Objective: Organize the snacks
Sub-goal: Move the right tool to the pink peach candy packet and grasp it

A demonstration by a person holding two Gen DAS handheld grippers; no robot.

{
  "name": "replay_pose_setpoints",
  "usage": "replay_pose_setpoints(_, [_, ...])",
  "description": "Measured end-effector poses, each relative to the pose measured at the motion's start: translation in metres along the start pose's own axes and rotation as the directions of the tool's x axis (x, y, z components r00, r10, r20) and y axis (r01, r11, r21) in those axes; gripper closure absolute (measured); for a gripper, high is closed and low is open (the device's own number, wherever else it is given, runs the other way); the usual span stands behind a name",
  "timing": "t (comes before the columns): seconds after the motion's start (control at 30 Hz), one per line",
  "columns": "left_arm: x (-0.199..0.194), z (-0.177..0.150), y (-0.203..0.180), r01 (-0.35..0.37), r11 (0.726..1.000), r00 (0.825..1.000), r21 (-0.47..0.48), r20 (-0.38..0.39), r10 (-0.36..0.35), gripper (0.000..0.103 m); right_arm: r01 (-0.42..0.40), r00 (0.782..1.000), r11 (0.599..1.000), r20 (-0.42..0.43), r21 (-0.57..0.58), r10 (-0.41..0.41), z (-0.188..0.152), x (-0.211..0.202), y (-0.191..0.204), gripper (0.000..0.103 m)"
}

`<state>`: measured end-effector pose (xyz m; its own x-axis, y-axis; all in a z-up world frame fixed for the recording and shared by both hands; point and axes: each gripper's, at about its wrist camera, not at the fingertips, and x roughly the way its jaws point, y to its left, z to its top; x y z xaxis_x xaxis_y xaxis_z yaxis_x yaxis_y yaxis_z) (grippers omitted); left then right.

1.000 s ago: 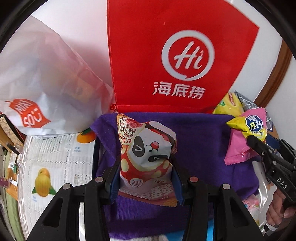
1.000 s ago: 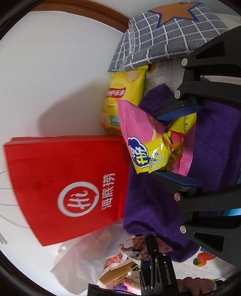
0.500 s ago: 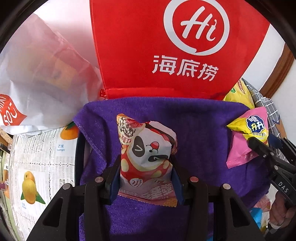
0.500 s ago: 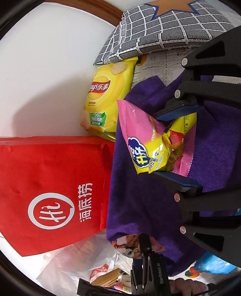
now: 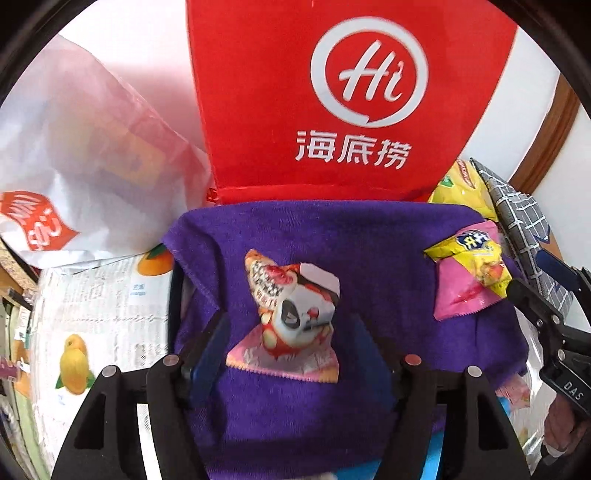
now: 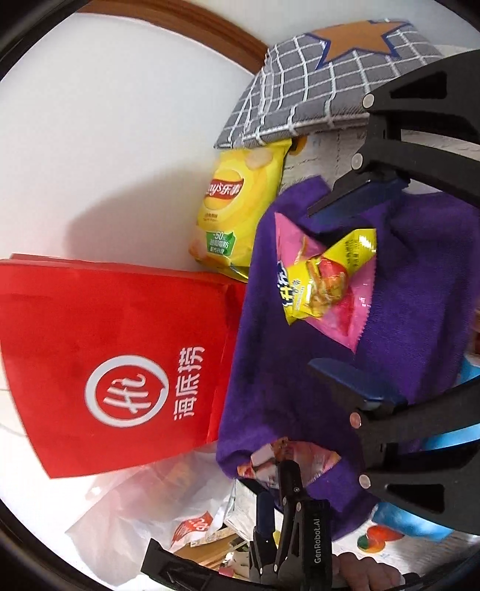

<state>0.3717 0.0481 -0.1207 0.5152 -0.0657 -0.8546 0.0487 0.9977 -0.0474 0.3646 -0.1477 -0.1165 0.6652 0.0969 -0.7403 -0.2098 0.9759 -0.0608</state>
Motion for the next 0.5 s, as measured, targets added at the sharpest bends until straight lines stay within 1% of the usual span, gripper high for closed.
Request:
replay_pose_setpoints(0.1, [-0.019,-0.008,0.002,-0.02,1.0,1.0,-0.014,0.016,0.02,0.032,0.021,1.0,1.0,-0.011,-0.019,-0.021,-0.004,-0.019,0.005,0.027])
replay_pose_setpoints(0.17, [-0.031,-0.017,0.003,-0.011,1.0,1.0,-0.029,0.025,0.011,0.027,0.052,0.999,0.998,-0.007,-0.021,-0.052,-0.008,-0.035,0.009,0.026])
replay_pose_setpoints(0.23, [-0.044,-0.027,0.006,-0.01,0.999,1.0,-0.052,0.029,0.011,0.026,0.065,0.998,0.998,-0.003,-0.009,-0.065,-0.013,-0.048,0.011,0.021])
replay_pose_setpoints(0.27, [-0.05,-0.033,0.006,-0.021,0.998,0.999,-0.058,0.028,0.023,0.026,0.069,0.998,0.998,-0.001,-0.001,-0.069,-0.018,-0.057,0.012,0.019])
replay_pose_setpoints(0.37, [-0.064,-0.048,0.001,-0.042,0.998,0.998,-0.045,0.035,0.043,0.026,0.079,0.997,0.997,0.002,0.026,-0.079,-0.032,-0.079,0.014,0.017])
replay_pose_setpoints(0.43, [-0.074,-0.059,-0.001,-0.021,0.999,0.998,-0.028,0.06,0.022,0.026,0.096,0.995,0.994,0.003,0.056,-0.096,-0.042,-0.092,0.013,0.014])
replay_pose_setpoints(0.5, [-0.085,-0.072,-0.005,0.003,1.0,0.997,-0.015,0.077,-0.002,0.026,0.092,0.995,0.992,0.016,0.086,-0.094,-0.053,-0.105,0.011,0.013])
